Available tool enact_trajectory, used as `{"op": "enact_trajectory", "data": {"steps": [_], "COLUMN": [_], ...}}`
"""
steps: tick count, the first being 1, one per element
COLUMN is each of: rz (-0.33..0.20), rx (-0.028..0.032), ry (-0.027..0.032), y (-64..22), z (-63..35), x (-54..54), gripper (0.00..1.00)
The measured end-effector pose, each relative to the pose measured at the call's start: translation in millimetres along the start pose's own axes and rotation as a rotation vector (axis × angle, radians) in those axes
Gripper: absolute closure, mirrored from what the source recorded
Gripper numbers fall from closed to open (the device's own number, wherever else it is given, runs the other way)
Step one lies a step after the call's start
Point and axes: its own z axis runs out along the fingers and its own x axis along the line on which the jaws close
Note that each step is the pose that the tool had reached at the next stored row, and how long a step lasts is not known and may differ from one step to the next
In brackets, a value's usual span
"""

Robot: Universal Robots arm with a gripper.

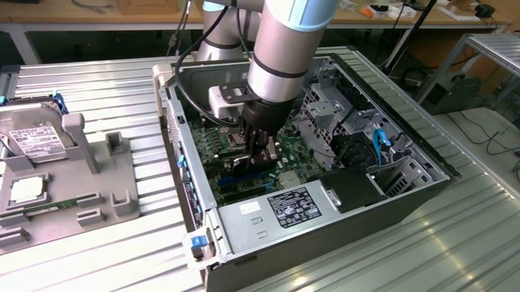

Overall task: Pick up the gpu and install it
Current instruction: 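Insert the gpu into the slot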

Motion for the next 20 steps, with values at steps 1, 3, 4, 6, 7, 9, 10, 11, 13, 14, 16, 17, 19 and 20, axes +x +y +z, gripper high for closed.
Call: {"op": "enact_trajectory", "data": {"steps": [1, 3, 4, 6, 7, 9, 10, 11, 13, 14, 16, 17, 19, 20], "rz": [0.000, 0.000, 0.000, 0.000, 0.000, 0.000, 0.000, 0.000, 0.000, 0.000, 0.000, 0.000, 0.000, 0.000], "rx": [-0.0001, -0.0004, -0.0004, -0.0001, -0.0001, -0.0001, -0.0002, -0.0002, -0.0002, -0.0002, 0.0005, 0.0015, 0.0034, 0.0036], "ry": [0.0001, 0.0009, 0.0009, 0.0002, 0.0003, 0.0004, 0.0003, 0.0004, 0.0003, 0.0003, 0.0004, 0.0003, 0.0007, 0.0008], "y": [0.3, 0.9, 1.0, 1.0, 1.1, 1.1, 1.1, 1.1, 1.1, 1.1, 1.4, 1.7, 2.7, 3.1], "z": [0.9, 3.1, 3.7, 4.6, 4.7, 4.7, 4.7, 4.7, 4.7, 4.7, 4.8, 5.0, 7.6, 7.8], "x": [0.0, 0.2, 0.2, 0.2, 0.2, 0.2, 0.2, 0.2, 0.2, 0.2, 0.2, 0.2, 0.4, 0.4], "gripper": [0.73, 0.73, 0.73, 0.73, 0.73, 0.73, 0.73, 0.73, 0.73, 0.73, 0.73, 0.73, 0.73, 0.73]}}
